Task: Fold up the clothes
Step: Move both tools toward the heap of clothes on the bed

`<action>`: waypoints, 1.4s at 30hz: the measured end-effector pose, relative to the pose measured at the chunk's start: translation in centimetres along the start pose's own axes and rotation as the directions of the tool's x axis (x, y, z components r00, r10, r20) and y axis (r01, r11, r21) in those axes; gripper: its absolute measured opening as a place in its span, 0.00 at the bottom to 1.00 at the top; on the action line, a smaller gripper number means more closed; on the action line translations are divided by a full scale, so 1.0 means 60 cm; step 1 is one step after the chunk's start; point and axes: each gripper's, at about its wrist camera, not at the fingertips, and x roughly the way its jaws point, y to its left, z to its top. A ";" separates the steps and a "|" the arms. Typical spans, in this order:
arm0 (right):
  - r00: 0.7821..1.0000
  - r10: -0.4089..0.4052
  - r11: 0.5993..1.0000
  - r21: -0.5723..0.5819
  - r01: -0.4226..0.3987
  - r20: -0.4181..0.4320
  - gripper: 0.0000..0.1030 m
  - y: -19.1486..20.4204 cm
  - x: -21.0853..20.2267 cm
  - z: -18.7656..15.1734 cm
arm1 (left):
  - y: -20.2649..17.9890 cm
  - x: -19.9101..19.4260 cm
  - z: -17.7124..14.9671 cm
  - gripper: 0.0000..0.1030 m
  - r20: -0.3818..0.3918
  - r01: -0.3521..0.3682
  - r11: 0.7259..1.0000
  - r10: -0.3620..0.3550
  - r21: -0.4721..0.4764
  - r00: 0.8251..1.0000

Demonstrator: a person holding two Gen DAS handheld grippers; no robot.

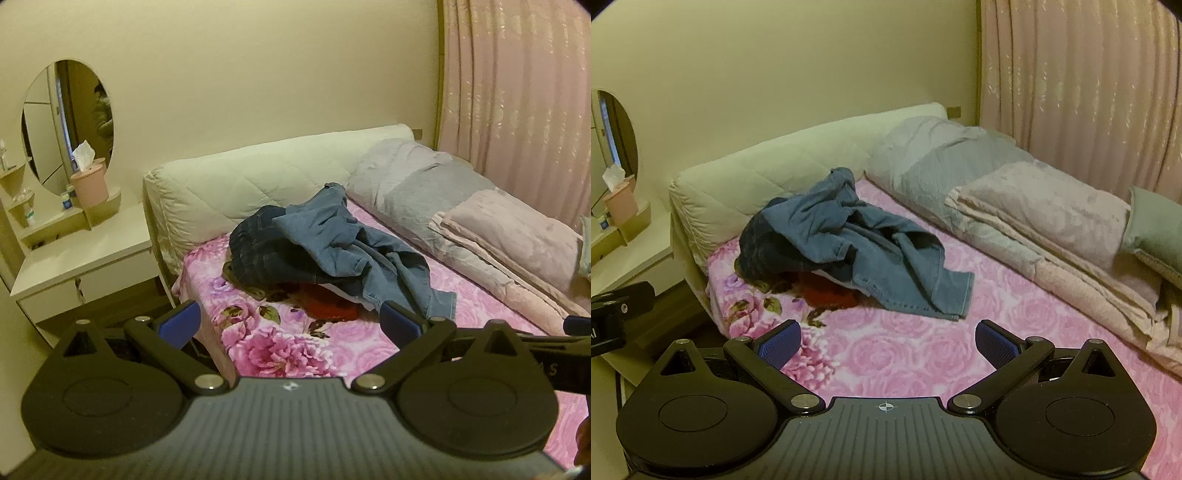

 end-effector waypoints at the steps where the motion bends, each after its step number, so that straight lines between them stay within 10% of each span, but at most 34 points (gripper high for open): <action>1: 1.000 0.001 1.000 -0.001 -0.001 -0.001 1.00 -0.002 0.000 0.000 | -0.001 0.000 -0.001 0.99 0.001 0.000 1.000 0.000 0.002 1.000; 42: 0.999 0.032 0.999 -0.022 -0.031 0.033 1.00 -0.043 -0.029 0.019 | -0.013 -0.007 -0.021 0.99 -0.048 -0.048 0.995 0.044 -0.088 0.998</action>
